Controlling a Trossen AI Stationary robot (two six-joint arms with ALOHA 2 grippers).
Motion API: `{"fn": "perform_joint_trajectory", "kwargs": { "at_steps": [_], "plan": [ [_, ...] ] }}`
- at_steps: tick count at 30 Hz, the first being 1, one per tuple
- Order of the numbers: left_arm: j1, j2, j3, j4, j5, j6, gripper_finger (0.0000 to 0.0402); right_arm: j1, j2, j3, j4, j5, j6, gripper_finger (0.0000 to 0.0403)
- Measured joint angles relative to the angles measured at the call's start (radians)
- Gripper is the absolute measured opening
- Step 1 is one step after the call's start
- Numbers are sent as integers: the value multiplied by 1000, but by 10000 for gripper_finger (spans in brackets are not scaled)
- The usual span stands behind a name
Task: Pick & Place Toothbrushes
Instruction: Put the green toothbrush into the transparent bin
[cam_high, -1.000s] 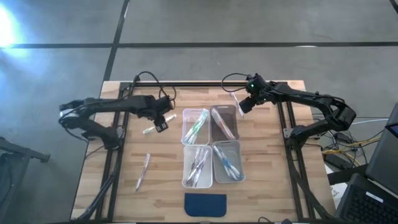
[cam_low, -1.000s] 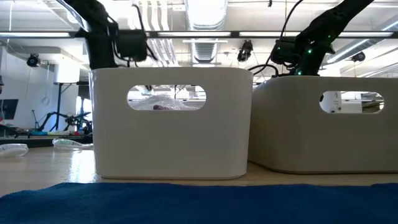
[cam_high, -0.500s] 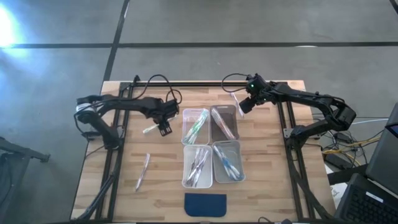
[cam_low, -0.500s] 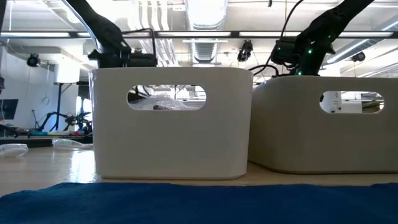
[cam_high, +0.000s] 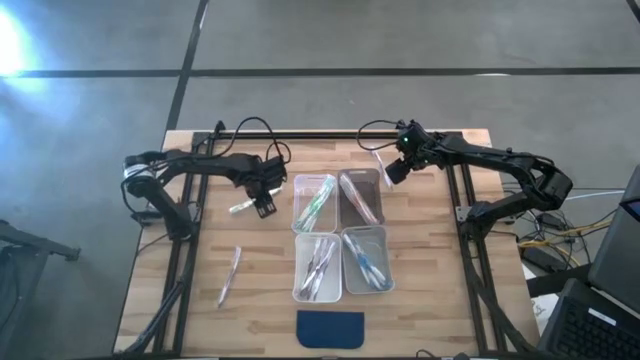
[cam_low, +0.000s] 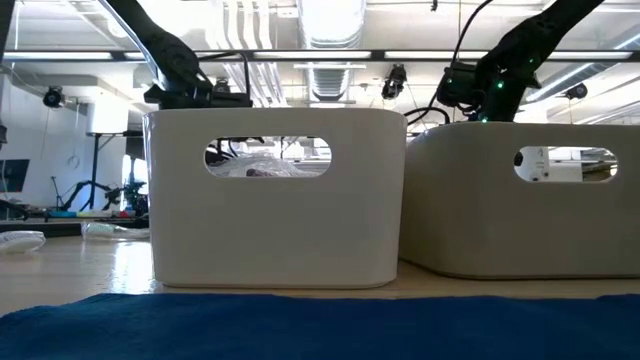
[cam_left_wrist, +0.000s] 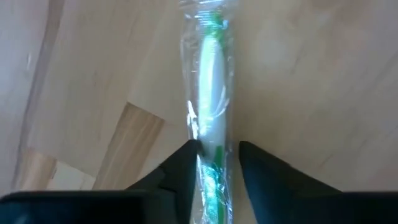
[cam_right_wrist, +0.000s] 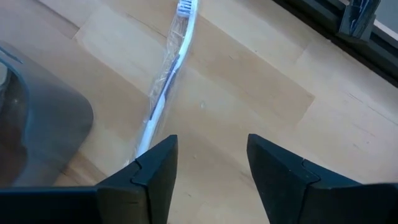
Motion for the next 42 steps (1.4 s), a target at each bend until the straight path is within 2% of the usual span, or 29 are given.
{"fn": "perform_joint_trajectory", "kwargs": {
  "at_steps": [7, 10, 19, 25, 29, 34, 38, 42],
  "plan": [
    [-1, 0, 0, -2, 5, 16, 43, 0, 0, -1, 0, 0, 0, 175],
    [-1, -1, 0, -3, 1, 16, 21, 0, 0, -1, 0, 0, 0, 165],
    [-1, -9, -2, -13, -18, -1, 26, 0, 0, -1, 0, 0, 0, 134],
    [1, -58, 13, -85, -98, -22, 25, -1, 0, -1, 0, 1, -1, 116],
    [0, -128, 39, -142, -124, -41, 25, -1, 0, -1, 0, 1, -16, 103],
    [-4, -264, 65, -127, -120, -59, 25, 0, -7, -1, 0, 1, -53, 85],
    [-9, -384, 64, -46, -93, -71, 25, 4, -51, -1, 1, 1, -65, 71],
    [-26, -479, 61, 68, -7, -77, 25, 27, -131, -1, 1, 2, -65, 59]
  ]
}}
